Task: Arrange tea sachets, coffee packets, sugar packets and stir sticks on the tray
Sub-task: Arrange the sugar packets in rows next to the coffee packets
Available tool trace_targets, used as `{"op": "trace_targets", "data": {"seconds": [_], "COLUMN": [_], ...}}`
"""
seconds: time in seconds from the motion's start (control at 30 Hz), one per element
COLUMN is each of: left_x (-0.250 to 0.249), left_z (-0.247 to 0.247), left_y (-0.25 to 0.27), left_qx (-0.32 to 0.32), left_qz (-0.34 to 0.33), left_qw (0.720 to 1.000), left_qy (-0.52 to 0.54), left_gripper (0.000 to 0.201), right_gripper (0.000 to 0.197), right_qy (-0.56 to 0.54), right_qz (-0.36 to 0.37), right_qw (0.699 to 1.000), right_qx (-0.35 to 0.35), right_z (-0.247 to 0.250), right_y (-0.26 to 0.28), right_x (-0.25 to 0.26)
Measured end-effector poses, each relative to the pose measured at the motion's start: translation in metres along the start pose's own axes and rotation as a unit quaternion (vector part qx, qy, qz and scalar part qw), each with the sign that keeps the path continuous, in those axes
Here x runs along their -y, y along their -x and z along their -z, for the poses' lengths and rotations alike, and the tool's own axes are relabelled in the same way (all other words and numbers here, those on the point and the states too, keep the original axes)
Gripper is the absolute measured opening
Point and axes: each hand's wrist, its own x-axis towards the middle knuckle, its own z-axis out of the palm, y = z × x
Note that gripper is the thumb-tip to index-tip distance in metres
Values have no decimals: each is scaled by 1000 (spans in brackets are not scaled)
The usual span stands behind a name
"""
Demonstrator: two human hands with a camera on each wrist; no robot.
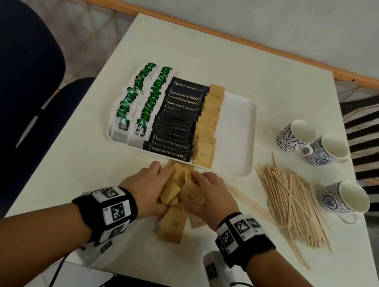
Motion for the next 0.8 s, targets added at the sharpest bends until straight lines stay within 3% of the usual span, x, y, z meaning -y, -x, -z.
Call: {"op": "trace_targets", "data": {"seconds": [0.13,0.33,0.47,0.57,0.67,0.8], "left_x": [-11,-20,-22,-19,-17,-15], "left_z": [0,4,6,11,18,25], "left_y": [-2,-7,-9,-5,1,5], "left_qx": [-2,-22,-38,-40,-50,-64], "left_qz": [-23,9,45,62,71,84], "left_qw": [1000,1000,998,991,966,886], "left_qy": [-7,-12,19,108,244,451], "left_gripper": [69,41,37,38,44,40], "right_gripper": [69,45,35,33,32,27], "right_qy": [-17,-63,-96,-127,-157,-244], "right_qz": [-3,11,14,8,0,-20], "right_qw": [1000,998,995,992,988,969], "right_qx": [3,-9,-10,-1,-10,-41], "right_z": [3,8,13,17,22,32], "right_y": [1,2,-2,-5,-8,-10], "right_x": [-2,-8,-13,-19,-28,-30]}}
